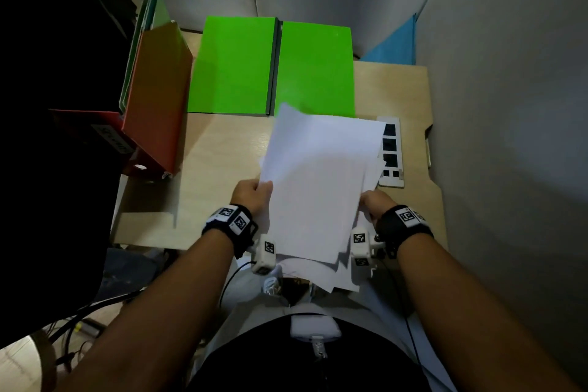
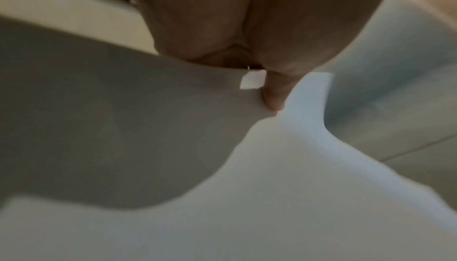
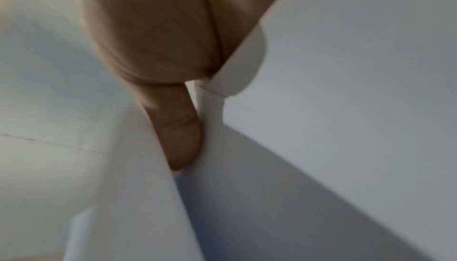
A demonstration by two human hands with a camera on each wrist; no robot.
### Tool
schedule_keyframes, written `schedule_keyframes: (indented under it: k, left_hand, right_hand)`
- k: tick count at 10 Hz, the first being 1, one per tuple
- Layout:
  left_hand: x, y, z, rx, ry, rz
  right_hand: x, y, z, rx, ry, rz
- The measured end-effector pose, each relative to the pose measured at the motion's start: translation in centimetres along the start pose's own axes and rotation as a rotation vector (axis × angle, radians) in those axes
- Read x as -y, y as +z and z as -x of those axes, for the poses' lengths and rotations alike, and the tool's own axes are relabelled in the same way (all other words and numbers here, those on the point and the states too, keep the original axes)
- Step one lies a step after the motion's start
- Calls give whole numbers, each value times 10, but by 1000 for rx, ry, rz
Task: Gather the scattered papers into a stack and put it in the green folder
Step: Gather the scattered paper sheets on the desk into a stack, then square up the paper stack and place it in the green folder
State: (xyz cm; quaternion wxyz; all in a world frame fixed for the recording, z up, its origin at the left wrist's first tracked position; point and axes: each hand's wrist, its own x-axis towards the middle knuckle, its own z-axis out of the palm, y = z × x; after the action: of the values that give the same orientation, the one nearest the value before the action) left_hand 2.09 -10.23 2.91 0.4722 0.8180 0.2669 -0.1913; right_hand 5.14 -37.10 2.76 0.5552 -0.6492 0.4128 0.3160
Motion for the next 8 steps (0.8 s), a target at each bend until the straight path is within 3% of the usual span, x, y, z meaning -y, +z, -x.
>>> schedule_keyframes:
  k: [1, 2, 3, 5, 6, 7, 8]
  left_hand:
    - [27, 16, -8, -1, -114, -34]
    - [34, 24, -9, 5, -116, -82]
    - [31, 33, -8, 10, -69, -188]
    - [30, 39, -8, 32, 22, -290]
    - [37, 33, -12, -18, 0, -226]
    - [42, 16, -19, -44, -78, 82]
    - [34, 5, -22, 42, -96, 282]
  right_hand:
    - [0, 6, -3, -46, 98, -40]
    - [-2, 8, 0, -44, 204, -898]
    - [-5, 14, -3, 36, 14, -169]
    - [-26, 14, -49, 18, -58, 107]
    - [-16, 12, -28, 72, -76, 62]
    - [7, 6, 3, 49, -328, 181]
    - [28, 0, 30, 83, -556, 311]
